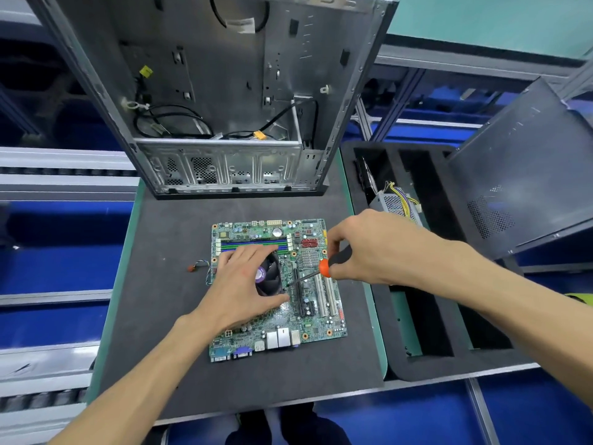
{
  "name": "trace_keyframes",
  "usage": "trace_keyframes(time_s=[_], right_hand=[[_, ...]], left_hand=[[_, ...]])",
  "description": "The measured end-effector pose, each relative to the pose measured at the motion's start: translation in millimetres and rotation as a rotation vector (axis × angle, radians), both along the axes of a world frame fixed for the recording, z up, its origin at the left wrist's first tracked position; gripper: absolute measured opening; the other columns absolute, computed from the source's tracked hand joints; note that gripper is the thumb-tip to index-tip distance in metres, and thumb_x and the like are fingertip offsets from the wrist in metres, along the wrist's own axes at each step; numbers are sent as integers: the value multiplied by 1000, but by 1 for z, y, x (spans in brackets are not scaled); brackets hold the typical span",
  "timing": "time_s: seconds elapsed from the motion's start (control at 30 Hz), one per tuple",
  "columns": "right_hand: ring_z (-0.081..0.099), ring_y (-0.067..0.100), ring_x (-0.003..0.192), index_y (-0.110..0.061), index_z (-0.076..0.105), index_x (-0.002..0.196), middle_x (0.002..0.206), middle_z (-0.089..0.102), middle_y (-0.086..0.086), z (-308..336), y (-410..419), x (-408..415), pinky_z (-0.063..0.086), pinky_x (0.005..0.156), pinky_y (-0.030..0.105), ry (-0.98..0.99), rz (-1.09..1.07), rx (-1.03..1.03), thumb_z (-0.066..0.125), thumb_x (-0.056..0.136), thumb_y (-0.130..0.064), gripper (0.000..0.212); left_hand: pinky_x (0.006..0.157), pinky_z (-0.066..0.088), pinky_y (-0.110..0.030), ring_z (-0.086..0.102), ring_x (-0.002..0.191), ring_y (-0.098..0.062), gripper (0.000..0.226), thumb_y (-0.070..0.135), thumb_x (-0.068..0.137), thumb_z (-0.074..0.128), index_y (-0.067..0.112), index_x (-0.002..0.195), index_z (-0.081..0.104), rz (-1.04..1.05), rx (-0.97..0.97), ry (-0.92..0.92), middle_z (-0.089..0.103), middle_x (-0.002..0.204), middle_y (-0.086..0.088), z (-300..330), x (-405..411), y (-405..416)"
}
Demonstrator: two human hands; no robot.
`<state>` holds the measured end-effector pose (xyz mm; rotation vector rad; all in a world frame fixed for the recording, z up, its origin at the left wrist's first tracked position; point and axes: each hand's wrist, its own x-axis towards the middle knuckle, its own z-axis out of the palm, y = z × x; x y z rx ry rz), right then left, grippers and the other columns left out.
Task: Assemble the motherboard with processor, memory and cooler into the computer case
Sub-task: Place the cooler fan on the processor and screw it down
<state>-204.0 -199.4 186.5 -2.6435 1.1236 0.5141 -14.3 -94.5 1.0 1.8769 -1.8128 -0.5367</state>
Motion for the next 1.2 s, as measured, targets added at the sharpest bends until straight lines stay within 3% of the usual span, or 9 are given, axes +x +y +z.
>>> trace_keyframes(time_s=[0.23,0.37,0.5,0.6,0.77,0.87,1.0,1.1,1.2], right_hand=[[50,9,60,-33,67,87,65,51,-14,-3,1,4,34,53,27,33,2,-2,66,84,-59,25],[53,20,66,-31,66,90,74,59,-8,3,7,6,37,57,29,79,57,-42,63,88,-53,22],[43,27,66,-24,52,92,69,41,-2,8,27,16,25,51,30,127,444,-225,57,94,-27,6],[42,26,62,-19,53,96,64,27,-2,12,34,27,16,45,28,224,732,-249,53,90,-8,12],[35,25,53,-12,58,105,67,42,5,18,36,33,20,43,28,293,926,-292,51,89,-6,18],[35,24,54,-14,46,92,70,44,3,11,43,33,26,46,30,213,656,-152,57,90,-15,11],[48,18,43,-13,51,65,50,52,1,7,19,33,43,46,21,195,-111,233,63,92,-24,32],[32,9,26,-11,55,68,39,46,-1,4,2,38,22,30,11,147,-620,648,57,99,-17,32],[28,5,26,-13,49,72,44,42,-2,4,-2,45,15,27,12,231,-719,794,54,100,-19,29]], left_hand=[[109,23,-33,41,127,-7,91,78,65,60,33,142,42,-4,-10,-38,50,135,16,0,-2,4],[109,23,-34,42,127,-8,92,80,66,58,33,143,42,-4,-5,-60,50,135,16,0,-3,4],[109,25,-40,40,128,-8,89,77,72,54,29,146,42,-24,-9,-50,49,137,15,1,-3,3],[109,25,-41,40,128,-10,87,72,72,52,26,146,43,-43,16,-20,49,136,14,3,-3,3],[106,23,-34,39,127,-12,83,65,74,58,25,145,44,-50,14,9,50,133,12,4,-5,2],[104,21,-31,38,127,-13,82,61,77,68,26,146,41,-54,12,-6,48,135,11,2,-5,2],[102,14,-26,36,129,-12,85,65,77,65,27,147,38,-48,24,-6,46,137,11,0,-5,3],[100,12,-24,35,128,-10,86,70,76,58,27,148,38,-49,23,-23,46,137,11,-2,-5,3],[99,13,-25,35,127,-10,87,73,75,54,28,147,38,-46,25,-27,46,136,12,-2,-5,2]])
